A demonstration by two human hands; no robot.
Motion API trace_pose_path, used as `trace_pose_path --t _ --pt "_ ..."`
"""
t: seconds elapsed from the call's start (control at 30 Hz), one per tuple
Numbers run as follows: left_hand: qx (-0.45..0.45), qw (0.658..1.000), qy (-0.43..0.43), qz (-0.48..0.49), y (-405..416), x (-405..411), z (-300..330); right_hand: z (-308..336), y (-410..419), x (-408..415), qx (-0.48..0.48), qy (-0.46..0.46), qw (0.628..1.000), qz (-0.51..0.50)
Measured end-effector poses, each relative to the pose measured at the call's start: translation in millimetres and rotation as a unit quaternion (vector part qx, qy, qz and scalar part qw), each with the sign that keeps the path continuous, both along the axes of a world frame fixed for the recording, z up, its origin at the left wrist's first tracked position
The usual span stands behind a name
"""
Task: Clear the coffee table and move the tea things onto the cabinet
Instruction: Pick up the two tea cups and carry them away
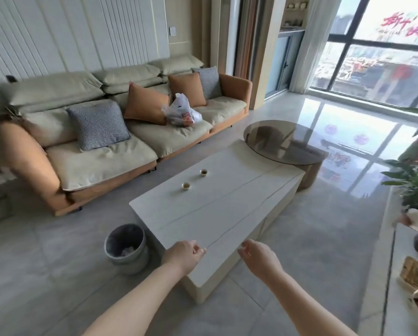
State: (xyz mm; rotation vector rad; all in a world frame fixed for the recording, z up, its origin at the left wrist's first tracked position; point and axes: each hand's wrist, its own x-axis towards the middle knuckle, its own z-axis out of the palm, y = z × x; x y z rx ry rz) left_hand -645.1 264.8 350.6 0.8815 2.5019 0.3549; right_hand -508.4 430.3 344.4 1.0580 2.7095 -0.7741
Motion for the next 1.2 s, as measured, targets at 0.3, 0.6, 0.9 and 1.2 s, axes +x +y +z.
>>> trace_pose_path --t 0.3,0.6,0.9,1.2 --pt "0.031 0.997 -0.006 0.070 -109 -117 5 -4 -105 -152 -0.028 0.003 0.998 0.050" --pt "0.055 0.979 -0.007 0.194 -195 -218 -10 -7 -172 -288 -0.062 -0.004 0.991 0.119" --pt "0.000 0.974 0.000 0.226 -207 -361 -17 -33 -179 -447 -0.097 0.008 0.987 0.124" --pt "-0.024 0.973 -0.011 0.229 -221 -489 -25 -40 -199 -578 -0.117 0.002 0.984 0.132"
